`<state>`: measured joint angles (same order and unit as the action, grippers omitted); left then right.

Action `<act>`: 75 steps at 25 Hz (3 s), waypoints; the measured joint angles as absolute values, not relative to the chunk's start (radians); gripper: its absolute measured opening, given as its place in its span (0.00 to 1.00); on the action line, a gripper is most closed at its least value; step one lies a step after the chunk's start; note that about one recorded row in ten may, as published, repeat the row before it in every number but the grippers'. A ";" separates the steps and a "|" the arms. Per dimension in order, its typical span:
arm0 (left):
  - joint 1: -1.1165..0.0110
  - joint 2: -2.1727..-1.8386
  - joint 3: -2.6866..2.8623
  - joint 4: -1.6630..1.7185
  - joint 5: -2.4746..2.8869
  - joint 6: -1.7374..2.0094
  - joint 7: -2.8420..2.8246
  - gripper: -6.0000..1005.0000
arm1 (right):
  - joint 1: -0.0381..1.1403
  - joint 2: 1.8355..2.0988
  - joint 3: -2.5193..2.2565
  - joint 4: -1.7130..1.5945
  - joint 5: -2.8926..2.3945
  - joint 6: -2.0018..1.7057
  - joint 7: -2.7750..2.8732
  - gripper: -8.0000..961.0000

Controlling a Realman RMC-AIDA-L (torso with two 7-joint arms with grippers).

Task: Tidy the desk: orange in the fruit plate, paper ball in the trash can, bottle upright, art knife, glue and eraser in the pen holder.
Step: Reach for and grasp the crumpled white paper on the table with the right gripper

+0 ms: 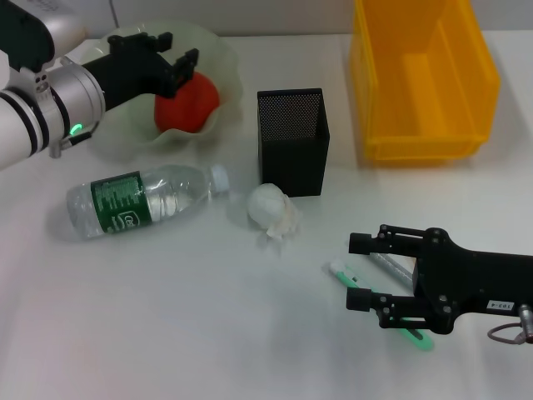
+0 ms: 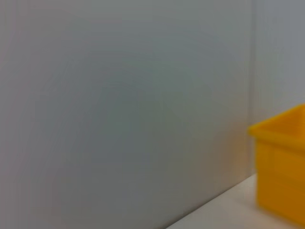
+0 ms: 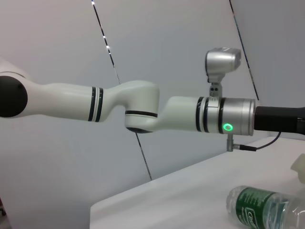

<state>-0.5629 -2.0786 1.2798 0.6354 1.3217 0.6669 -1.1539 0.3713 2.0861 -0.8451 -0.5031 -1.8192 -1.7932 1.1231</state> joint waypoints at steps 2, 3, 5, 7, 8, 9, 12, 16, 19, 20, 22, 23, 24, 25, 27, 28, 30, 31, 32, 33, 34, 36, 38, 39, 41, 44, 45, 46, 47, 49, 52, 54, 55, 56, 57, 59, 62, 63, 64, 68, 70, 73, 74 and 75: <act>-0.546 -2.076 1.274 0.642 1.296 0.779 -1.162 0.44 | 0.371 2.086 -0.845 -0.503 -1.819 -1.793 1.123 0.76; -0.529 -2.071 1.264 0.648 1.258 0.891 -1.166 0.44 | 0.368 2.084 -0.842 -0.503 -1.818 -1.794 1.123 0.76; -0.516 -2.068 1.253 0.652 1.231 0.975 -1.168 0.44 | 0.366 2.084 -0.839 -0.503 -1.818 -1.794 1.123 0.76; -0.483 -2.065 1.209 0.669 1.192 1.168 -1.168 0.43 | 0.362 2.083 -0.830 -0.503 -1.818 -1.794 1.123 0.76; -0.453 -2.065 1.165 0.679 1.177 1.352 -1.165 0.43 | 0.357 2.082 -0.823 -0.503 -1.818 -1.794 1.123 0.77; -0.442 -2.065 1.146 0.682 1.173 1.438 -1.162 0.43 | 0.356 2.081 -0.819 -0.503 -1.818 -1.793 1.123 0.77; -0.421 -2.064 1.123 0.683 1.173 1.623 -1.156 0.43 | 0.354 2.080 -0.803 -0.503 -1.818 -1.793 1.123 0.77; -0.398 -2.052 1.125 0.681 1.252 1.799 -1.158 0.43 | 0.354 2.079 -0.788 -0.509 -1.818 -1.788 1.123 0.77; -0.382 -2.054 1.123 0.674 1.379 1.805 -1.150 0.43 | 0.361 2.078 -0.779 -0.523 -1.818 -1.769 1.156 0.76; -0.372 -2.059 1.121 0.666 1.426 1.800 -1.133 0.43 | 0.364 2.077 -0.779 -0.533 -1.818 -1.760 1.179 0.76; -0.354 -2.067 1.121 0.632 1.466 1.789 -1.062 0.43 | 0.374 2.077 -0.780 -0.560 -1.820 -1.738 1.240 0.77; -0.352 -2.068 1.121 0.621 1.467 1.787 -1.045 0.43 | 0.388 2.077 -0.786 -0.600 -1.823 -1.723 1.309 0.77; -0.348 -2.069 1.122 0.591 1.468 1.782 -1.011 0.43 | 0.388 2.077 -0.786 -0.600 -1.823 -1.723 1.309 0.77; -0.348 -2.069 1.122 0.569 1.469 1.779 -0.994 0.43 | 0.402 2.077 -0.793 -0.664 -1.828 -1.715 1.395 0.77; -0.352 -2.067 1.120 0.525 1.471 1.767 -0.978 0.43 | 0.411 2.077 -0.797 -0.696 -1.834 -1.711 1.442 0.77; -0.353 -2.064 1.119 0.495 1.473 1.749 -0.976 0.43 | 0.442 2.077 -0.812 -0.771 -1.866 -1.702 1.568 0.77; -0.348 -2.063 1.120 0.487 1.476 1.733 -0.976 0.43 | 0.459 2.076 -0.817 -0.802 -1.892 -1.699 1.619 0.77; -0.346 -2.063 1.121 0.487 1.477 1.727 -0.976 0.43 | 0.477 2.076 -0.819 -0.834 -1.926 -1.699 1.677 0.77; -0.341 -2.063 1.124 0.486 1.479 1.718 -0.976 0.43 | 0.498 2.076 -0.820 -0.869 -1.968 -1.699 1.741 0.77; -0.335 -2.063 1.127 0.484 1.484 1.711 -0.976 0.43 | 0.545 2.076 -0.830 -0.934 -2.061 -1.705 1.872 0.77; -0.335 -2.063 1.127 0.484 1.484 1.711 -0.976 0.43 | 0.545 2.076 -0.830 -0.934 -2.061 -1.705 1.872 0.76; -0.335 -2.063 1.127 0.484 1.484 1.711 -0.976 0.43 | 0.593 2.074 -0.857 -0.983 -2.140 -1.710 1.986 0.76; -0.318 -2.065 1.130 0.476 1.526 1.700 -0.976 0.43 | 0.670 2.065 -0.925 -1.036 -2.241 -1.716 2.134 0.77; -0.318 -2.065 1.130 0.476 1.526 1.700 -0.976 0.43 | 0.670 2.065 -0.925 -1.036 -2.241 -1.716 2.134 0.77; -0.310 -2.066 1.128 0.466 1.533 1.693 -0.973 0.43 | 0.731 2.056 -0.966 -1.042 -2.286 -1.727 2.208 0.77; -0.309 -2.066 1.126 0.465 1.533 1.690 -0.973 0.43 | 0.829 2.046 -1.000 -0.999 -2.338 -1.739 2.269 0.77; -0.307 -2.066 1.127 0.465 1.533 1.685 -0.972 0.43 | 0.863 2.044 -1.008 -0.976 -2.356 -1.738 2.279 0.77; -0.307 -2.066 1.127 0.465 1.533 1.683 -0.972 0.43 | 0.893 2.044 -1.013 -0.948 -2.376 -1.732 2.280 0.77; -0.307 -2.066 1.127 0.465 1.533 1.682 -0.970 0.43 | 0.914 2.045 -1.018 -0.929 -2.392 -1.719 2.280 0.77; -0.308 -2.066 1.127 0.465 1.534 1.680 -0.966 0.43 | 0.946 2.051 -1.037 -0.893 -2.419 -1.684 2.278 0.77; -0.312 -2.068 1.129 0.465 1.534 1.678 -0.940 0.43 | 0.961 2.059 -1.086 -0.860 -2.432 -1.621 2.277 0.77; -0.312 -2.068 1.129 0.465 1.534 1.678 -0.940 0.43 | 0.965 2.066 -1.113 -0.836 -2.433 -1.587 2.274 0.77; -0.315 -2.069 1.131 0.464 1.534 1.678 -0.928 0.43 | 0.967 2.070 -1.121 -0.824 -2.433 -1.571 2.271 0.77; -0.321 -2.069 1.131 0.459 1.534 1.678 -0.923 0.43 | 0.968 2.073 -1.127 -0.811 -2.433 -1.556 2.268 0.77; -0.324 -2.069 1.130 0.457 1.534 1.677 -0.923 0.43 | 0.969 2.076 -1.130 -0.800 -2.432 -1.543 2.265 0.77; -0.325 -2.069 1.128 0.456 1.534 1.674 -0.923 0.43 | 0.971 2.080 -1.145 -0.776 -2.428 -1.514 2.261 0.77; -0.326 -2.069 1.126 0.456 1.534 1.672 -0.923 0.43 | 0.972 2.084 -1.175 -0.756 -2.422 -1.471 2.258 0.77; -0.327 -2.069 1.127 0.456 1.534 1.672 -0.923 0.43 | 0.972 2.085 -1.182 -0.752 -2.421 -1.460 2.257 0.77; -0.327 -2.069 1.127 0.456 1.534 1.672 -0.923 0.43 | 0.972 2.086 -1.186 -0.749 -2.419 -1.449 2.256 0.77; -0.328 -2.069 1.130 0.455 1.531 1.667 -0.923 0.43 | 0.966 2.087 -1.226 -0.711 -2.371 -1.387 2.233 0.77; -0.328 -2.070 1.130 0.454 1.530 1.661 -0.922 0.43 | 0.964 2.087 -1.230 -0.705 -2.360 -1.378 2.227 0.77; -0.328 -2.071 1.130 0.454 1.529 1.659 -0.922 0.43 | 0.962 2.088 -1.235 -0.683 -2.333 -1.352 2.205 0.77; -0.328 -2.071 1.130 0.454 1.529 1.659 -0.922 0.43 | 0.962 2.088 -1.235 -0.683 -2.333 -1.352 2.205 0.77; -0.329 -2.071 1.131 0.454 1.528 1.658 -0.922 0.43 | 0.962 2.088 -1.235 -0.679 -2.329 -1.344 2.202 0.77</act>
<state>-0.3291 -2.0709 1.1305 0.4540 1.5281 1.6582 -0.9220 0.9620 2.0877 -1.2354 -0.6787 -2.3294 -1.3441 2.2025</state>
